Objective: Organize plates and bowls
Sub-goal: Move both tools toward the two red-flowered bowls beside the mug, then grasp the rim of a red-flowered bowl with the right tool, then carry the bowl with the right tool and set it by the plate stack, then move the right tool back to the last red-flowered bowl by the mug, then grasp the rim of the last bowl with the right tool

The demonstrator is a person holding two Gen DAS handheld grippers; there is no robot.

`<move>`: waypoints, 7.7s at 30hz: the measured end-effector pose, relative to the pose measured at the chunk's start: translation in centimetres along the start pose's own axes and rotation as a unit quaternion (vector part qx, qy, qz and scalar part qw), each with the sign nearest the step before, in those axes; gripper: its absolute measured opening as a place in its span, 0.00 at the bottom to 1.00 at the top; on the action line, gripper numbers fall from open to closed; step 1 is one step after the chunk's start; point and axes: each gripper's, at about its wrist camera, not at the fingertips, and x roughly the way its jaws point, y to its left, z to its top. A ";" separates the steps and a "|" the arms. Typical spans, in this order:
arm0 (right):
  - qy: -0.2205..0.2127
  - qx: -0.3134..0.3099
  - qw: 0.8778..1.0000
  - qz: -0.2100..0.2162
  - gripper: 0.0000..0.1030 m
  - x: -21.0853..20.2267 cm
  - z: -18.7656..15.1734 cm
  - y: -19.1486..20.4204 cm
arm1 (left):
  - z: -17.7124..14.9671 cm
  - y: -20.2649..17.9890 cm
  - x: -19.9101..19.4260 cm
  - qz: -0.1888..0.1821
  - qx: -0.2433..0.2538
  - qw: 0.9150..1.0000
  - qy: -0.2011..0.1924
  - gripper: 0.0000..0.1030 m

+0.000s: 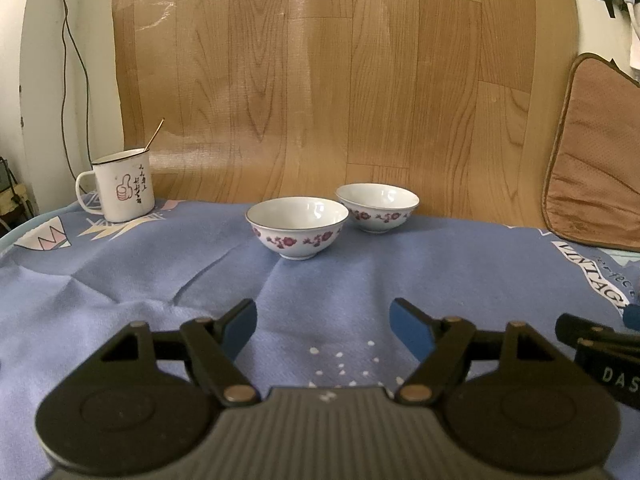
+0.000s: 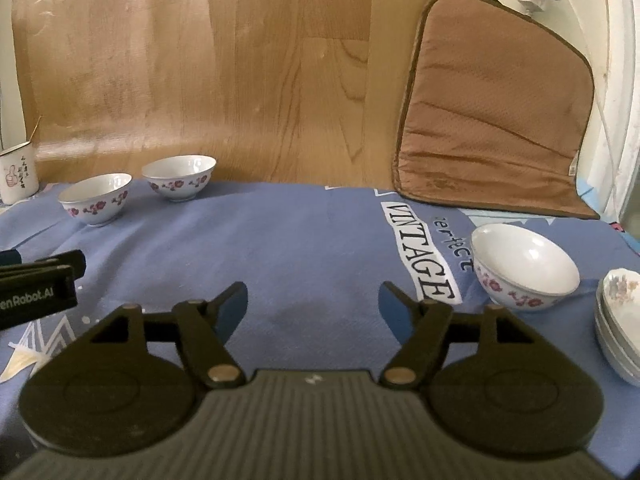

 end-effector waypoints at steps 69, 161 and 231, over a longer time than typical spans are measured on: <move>0.069 0.048 0.990 0.112 0.79 7.5 10.9 2.6 | 1.5 4.5 4.7 -0.026 -0.076 0.994 0.068 0.74; -0.049 0.200 0.978 0.013 0.41 -2.9 1.1 -17.2 | 4.0 -17.0 0.6 -0.243 0.076 0.964 0.081 0.38; 0.211 0.062 0.949 0.227 0.07 9.6 8.5 8.9 | 3.3 10.7 2.9 0.042 -0.097 0.994 0.033 0.43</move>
